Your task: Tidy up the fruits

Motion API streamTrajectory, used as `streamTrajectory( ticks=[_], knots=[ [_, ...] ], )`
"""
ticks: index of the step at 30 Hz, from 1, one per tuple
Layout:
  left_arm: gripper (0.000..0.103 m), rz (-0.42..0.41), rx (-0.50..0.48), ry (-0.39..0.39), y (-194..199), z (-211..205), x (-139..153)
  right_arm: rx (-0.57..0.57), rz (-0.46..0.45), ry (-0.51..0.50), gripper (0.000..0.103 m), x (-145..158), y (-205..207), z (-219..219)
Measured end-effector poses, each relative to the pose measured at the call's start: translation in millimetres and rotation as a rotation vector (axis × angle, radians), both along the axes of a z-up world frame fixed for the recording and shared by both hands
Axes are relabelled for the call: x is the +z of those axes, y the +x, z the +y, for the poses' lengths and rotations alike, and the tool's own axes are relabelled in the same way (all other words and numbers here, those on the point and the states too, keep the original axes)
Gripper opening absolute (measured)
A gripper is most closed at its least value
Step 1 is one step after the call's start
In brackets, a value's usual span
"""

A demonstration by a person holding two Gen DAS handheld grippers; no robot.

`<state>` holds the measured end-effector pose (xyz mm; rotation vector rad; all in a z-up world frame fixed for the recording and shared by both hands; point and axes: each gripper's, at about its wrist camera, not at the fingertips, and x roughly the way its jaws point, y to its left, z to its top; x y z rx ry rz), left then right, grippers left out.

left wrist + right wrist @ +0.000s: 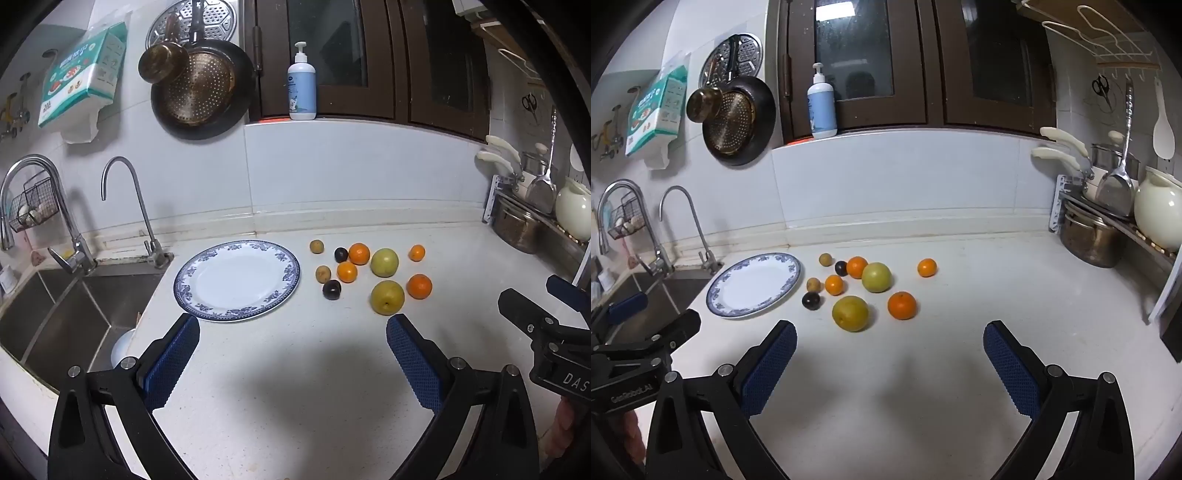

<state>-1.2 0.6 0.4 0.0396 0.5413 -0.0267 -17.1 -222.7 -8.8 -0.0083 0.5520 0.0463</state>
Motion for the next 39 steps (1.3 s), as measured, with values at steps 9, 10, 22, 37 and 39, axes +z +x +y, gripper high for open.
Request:
streamTrajectory(
  ticks=[9, 10, 22, 37, 39],
  knots=[
    [0.103, -0.015, 0.024, 0.009, 0.8, 3.8, 3.5, -0.012, -0.009, 0.008, 0.102, 0.6, -3.3, 3.5],
    [0.103, -0.023, 0.021, 0.014, -2.7, 2.2, 3.1, -0.015, -0.008, 0.009, 0.102, -0.4, -3.1, 9.2],
    [0.103, -0.037, 0.022, 0.013, -5.3, 4.4, 6.6, 0.014, -0.021, 0.01, 0.102, 2.1, 0.2, 6.6],
    [0.103, -0.038, 0.04, 0.011, -8.2, 7.7, 6.6, 0.028, -0.028, 0.006, 0.102, 1.3, -1.6, 11.2],
    [0.103, -0.039, 0.039, 0.011, -8.8, 7.8, 6.7, 0.028, -0.028, 0.004, 0.102, 1.6, -1.4, 11.3]
  ],
)
